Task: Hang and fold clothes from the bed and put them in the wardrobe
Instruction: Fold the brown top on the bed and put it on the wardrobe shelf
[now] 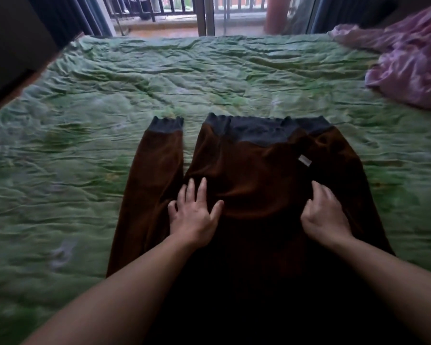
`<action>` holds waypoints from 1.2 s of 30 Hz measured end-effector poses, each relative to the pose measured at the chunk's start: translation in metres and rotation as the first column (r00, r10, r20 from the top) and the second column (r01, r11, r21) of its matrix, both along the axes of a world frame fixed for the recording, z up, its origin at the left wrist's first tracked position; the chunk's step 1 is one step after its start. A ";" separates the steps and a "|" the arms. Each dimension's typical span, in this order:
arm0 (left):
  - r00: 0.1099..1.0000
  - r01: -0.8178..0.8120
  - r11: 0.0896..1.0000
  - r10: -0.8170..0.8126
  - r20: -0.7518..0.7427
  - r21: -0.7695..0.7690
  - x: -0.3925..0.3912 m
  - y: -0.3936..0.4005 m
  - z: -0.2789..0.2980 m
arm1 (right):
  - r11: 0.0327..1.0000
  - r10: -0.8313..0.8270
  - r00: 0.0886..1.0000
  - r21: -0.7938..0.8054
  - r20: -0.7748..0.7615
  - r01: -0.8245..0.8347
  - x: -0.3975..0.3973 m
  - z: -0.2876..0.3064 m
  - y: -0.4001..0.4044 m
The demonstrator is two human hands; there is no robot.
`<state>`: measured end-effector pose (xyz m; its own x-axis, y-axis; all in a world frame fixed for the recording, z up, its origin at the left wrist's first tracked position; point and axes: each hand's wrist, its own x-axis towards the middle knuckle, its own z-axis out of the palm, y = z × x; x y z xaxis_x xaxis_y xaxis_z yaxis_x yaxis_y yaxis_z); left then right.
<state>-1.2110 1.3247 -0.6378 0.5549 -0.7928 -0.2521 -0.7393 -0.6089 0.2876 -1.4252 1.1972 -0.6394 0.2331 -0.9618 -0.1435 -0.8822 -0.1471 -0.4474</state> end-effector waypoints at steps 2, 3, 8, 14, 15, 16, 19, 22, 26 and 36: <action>0.994 -0.107 0.991 0.107 0.005 -0.082 0.009 -0.018 -0.001 | 0.999 -0.040 0.998 -0.035 -0.046 0.039 0.004 0.002 -0.017; 0.984 -0.174 0.978 0.175 0.006 -0.117 0.014 -0.028 -0.001 | 0.997 -0.061 0.996 -0.045 -0.068 0.058 0.005 0.004 -0.024; 0.952 -0.290 0.951 0.298 0.069 -0.109 0.038 -0.053 -0.004 | 0.998 -0.045 0.952 -0.063 -0.303 0.027 0.008 0.014 -0.059; 0.867 -0.495 0.836 0.492 -0.077 -0.235 0.078 -0.042 -0.001 | 0.997 -0.049 0.965 -0.076 -0.256 0.031 -0.004 0.021 -0.083; 0.851 -0.523 0.822 0.518 -0.086 -0.224 0.083 -0.041 -0.002 | 0.994 -0.082 0.975 -0.084 -0.207 0.066 -0.007 0.022 -0.087; 0.845 -0.532 0.818 0.530 -0.075 -0.219 0.085 -0.041 -0.004 | 0.992 -0.103 0.982 -0.093 -0.161 0.089 -0.009 0.022 -0.090; 0.923 -0.327 0.893 0.373 0.100 -0.307 0.071 -0.047 -0.004 | 0.988 -0.118 0.985 -0.113 -0.128 0.104 -0.001 0.023 -0.092; 0.942 0.182 0.957 -0.104 0.320 -0.226 0.050 -0.059 -0.005 | 0.996 -0.046 0.945 -0.087 -0.324 0.019 0.011 0.020 -0.090; 0.980 0.064 0.998 -0.060 0.191 -0.014 0.050 -0.066 -0.015 | 0.991 0.019 0.935 -0.114 -0.354 -0.063 0.009 0.016 -0.107; 0.964 -0.181 0.959 0.217 0.152 -0.217 0.058 -0.061 -0.032 | 0.961 -0.275 0.946 -0.009 -0.172 0.277 -0.005 0.018 -0.137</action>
